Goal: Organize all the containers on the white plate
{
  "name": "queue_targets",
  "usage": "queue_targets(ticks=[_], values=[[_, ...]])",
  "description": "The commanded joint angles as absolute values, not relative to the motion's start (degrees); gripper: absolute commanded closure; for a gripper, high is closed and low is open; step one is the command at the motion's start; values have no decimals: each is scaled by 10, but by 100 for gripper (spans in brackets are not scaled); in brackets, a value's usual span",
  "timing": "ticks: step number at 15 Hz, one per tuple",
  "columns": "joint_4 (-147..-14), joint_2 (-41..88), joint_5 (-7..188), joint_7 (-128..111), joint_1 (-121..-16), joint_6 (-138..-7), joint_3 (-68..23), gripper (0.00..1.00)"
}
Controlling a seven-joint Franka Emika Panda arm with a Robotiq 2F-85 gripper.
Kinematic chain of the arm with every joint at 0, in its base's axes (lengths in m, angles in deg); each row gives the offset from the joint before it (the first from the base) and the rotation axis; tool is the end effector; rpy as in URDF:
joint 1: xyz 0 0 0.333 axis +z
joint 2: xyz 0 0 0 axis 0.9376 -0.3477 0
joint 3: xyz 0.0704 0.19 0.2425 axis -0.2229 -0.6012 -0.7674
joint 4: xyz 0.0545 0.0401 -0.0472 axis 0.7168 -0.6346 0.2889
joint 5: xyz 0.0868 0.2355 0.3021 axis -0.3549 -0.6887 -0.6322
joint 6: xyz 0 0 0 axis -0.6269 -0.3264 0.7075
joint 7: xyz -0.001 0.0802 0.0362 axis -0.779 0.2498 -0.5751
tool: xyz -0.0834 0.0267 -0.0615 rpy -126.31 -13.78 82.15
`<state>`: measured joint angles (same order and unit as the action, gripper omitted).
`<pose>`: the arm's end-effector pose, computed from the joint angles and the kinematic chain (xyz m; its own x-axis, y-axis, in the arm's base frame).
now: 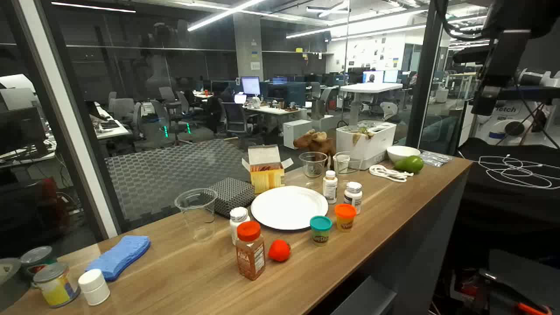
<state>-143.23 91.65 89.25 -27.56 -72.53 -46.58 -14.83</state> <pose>0.2850 -0.0785 0.4807 0.9916 0.0632 0.1130 0.0762 -0.9905 -0.1144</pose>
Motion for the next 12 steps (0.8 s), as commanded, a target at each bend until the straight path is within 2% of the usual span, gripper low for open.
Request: queue_targets(ticks=[1, 9, 12], values=[[-1430, 916, 890, -278, -728, -465, -151, 0], [-1429, 918, 890, -277, -728, -465, -151, 0], [-1402, 847, 898, -283, -721, -494, -150, 0]])
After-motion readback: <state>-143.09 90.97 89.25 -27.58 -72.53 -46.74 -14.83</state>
